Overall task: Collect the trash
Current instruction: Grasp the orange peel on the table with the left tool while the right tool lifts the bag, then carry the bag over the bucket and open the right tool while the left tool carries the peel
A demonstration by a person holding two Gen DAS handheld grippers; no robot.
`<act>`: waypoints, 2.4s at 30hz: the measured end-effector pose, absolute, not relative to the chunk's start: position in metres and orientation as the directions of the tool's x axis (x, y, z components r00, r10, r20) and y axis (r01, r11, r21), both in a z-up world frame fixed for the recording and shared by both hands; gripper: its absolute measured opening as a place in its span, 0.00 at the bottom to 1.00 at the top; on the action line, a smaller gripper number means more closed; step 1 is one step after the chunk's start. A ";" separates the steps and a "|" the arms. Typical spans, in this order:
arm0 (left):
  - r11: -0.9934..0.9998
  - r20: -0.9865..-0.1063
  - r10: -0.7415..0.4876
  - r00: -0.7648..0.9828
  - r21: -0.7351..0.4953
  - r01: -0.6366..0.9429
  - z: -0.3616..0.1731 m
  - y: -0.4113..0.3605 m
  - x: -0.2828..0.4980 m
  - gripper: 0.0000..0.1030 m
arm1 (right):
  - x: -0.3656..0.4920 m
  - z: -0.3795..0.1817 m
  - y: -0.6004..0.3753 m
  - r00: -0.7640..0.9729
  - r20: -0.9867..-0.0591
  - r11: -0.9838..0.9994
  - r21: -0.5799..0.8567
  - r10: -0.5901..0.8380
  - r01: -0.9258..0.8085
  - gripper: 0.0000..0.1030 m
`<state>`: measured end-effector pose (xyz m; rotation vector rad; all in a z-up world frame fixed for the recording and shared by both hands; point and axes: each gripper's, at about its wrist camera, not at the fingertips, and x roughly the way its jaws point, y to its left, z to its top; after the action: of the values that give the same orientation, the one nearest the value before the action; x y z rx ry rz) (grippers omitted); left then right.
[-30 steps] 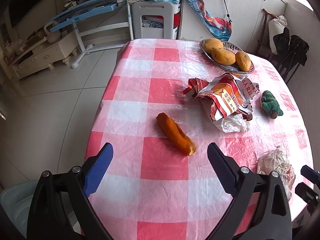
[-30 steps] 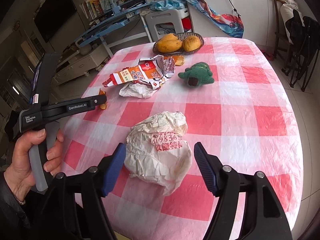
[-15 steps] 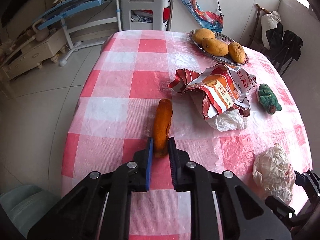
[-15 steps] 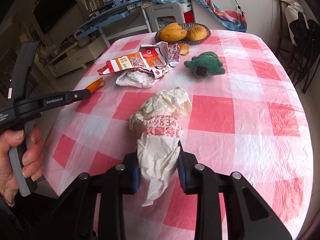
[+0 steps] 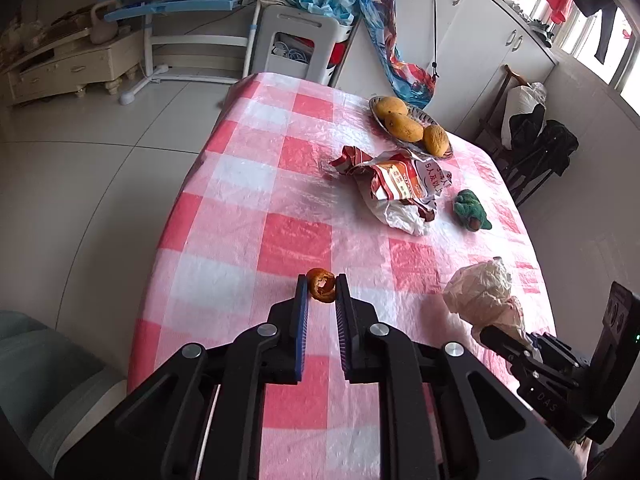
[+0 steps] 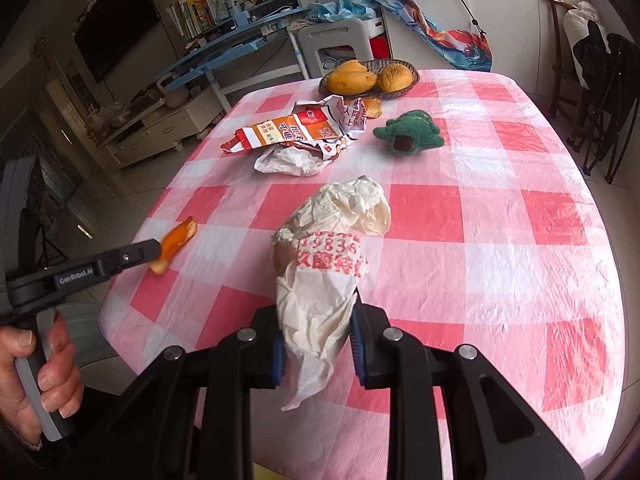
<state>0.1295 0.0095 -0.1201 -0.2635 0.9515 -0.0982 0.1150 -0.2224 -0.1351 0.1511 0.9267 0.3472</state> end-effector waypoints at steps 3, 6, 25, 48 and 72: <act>0.971 -0.822 -0.185 0.538 -0.238 -0.030 -0.133 0.004 0.121 0.12 | 0.108 -0.136 -0.224 0.549 -0.753 0.932 0.287 0.363 -0.223 0.25; 0.978 -0.857 -0.158 0.490 -0.204 -0.042 -0.149 0.001 0.118 0.13 | 0.104 -0.136 -0.227 0.549 -0.749 0.928 0.298 0.372 -0.221 0.26; 0.999 -0.853 -0.036 0.521 -0.027 0.026 -0.154 -0.024 0.119 0.15 | 0.101 -0.132 -0.236 0.567 -0.714 0.911 0.350 0.411 -0.220 0.28; 0.991 -0.660 -0.101 0.745 -0.131 0.018 -0.082 -0.017 0.001 0.12 | 0.029 -0.113 -0.222 0.673 -0.625 0.918 0.286 0.396 -0.274 0.28; 0.976 -0.636 -0.132 0.760 -0.216 -0.010 -0.081 0.009 -0.040 0.12 | -0.043 -0.124 -0.190 0.603 -0.687 0.904 0.203 0.406 -0.377 0.29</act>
<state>-0.0405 0.0089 -0.0809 -0.2118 0.7058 -0.0669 -0.0431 -0.1900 -0.1240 0.0383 0.8052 0.4534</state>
